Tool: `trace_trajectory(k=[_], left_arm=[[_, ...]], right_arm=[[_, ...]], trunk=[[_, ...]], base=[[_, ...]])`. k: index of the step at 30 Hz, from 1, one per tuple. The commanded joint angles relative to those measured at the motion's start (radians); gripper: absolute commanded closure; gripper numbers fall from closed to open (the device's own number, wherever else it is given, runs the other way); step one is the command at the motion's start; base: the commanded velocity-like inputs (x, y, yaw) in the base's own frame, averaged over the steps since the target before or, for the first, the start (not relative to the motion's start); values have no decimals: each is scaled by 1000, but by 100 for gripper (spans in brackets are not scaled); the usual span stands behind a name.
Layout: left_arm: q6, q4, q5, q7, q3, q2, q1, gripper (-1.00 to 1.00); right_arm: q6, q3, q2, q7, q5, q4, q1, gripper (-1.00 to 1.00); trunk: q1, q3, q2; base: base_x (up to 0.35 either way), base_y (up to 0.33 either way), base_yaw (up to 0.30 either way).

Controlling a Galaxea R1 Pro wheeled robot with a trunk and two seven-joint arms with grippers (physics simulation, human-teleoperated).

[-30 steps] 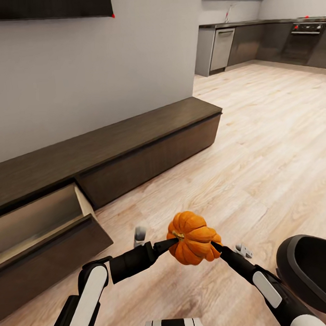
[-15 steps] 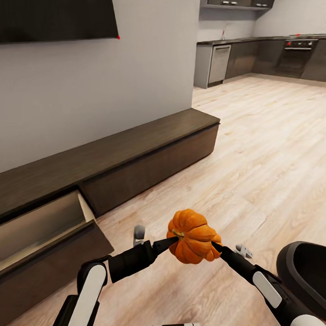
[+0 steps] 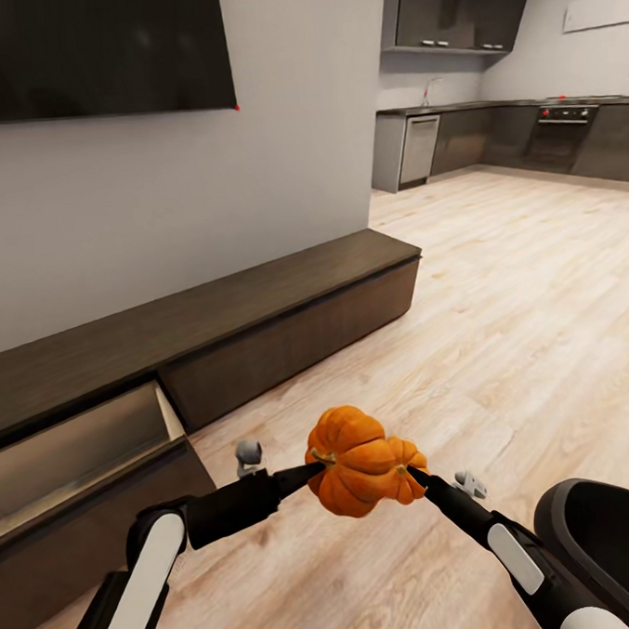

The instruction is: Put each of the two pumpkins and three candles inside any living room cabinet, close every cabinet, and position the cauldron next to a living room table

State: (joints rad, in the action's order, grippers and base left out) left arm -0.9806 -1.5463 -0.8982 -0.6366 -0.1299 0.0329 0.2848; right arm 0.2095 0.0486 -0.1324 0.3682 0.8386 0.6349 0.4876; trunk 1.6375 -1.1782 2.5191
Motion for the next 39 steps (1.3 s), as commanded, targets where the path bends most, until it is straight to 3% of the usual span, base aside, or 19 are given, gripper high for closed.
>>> trace_trajectory(k=[1, 7, 28, 34, 39], left_arm=[[-3, 0, 1, -6, -1, 6, 1, 100], [-3, 1, 1, -15, -6, 43, -7, 100], [-3, 4, 20, -6, -2, 51, -36, 100], [-3, 5, 14, -5, 2, 91, -36, 100], [-3, 5, 10, -5, 2, 101, -36, 100]], right_arm=[[4, 4, -1, 0, 10, 0, 0, 100], [3, 4, -1, 0, 10, 0, 0, 100], [0, 8, -9, 6, 0, 6, 0, 100], [-2, 11, -12, 2, -1, 1, 0, 100], [2, 11, -13, -5, -1, -2, 0, 100]], trunk=[[-1, 3, 0], [-3, 26, -1], [-13, 108, -6], [-15, 131, -8], [-18, 150, -9]], base=[[0, 0, 0], [0, 0, 0], [0, 0, 0], [0, 0, 0], [0, 0, 0]])
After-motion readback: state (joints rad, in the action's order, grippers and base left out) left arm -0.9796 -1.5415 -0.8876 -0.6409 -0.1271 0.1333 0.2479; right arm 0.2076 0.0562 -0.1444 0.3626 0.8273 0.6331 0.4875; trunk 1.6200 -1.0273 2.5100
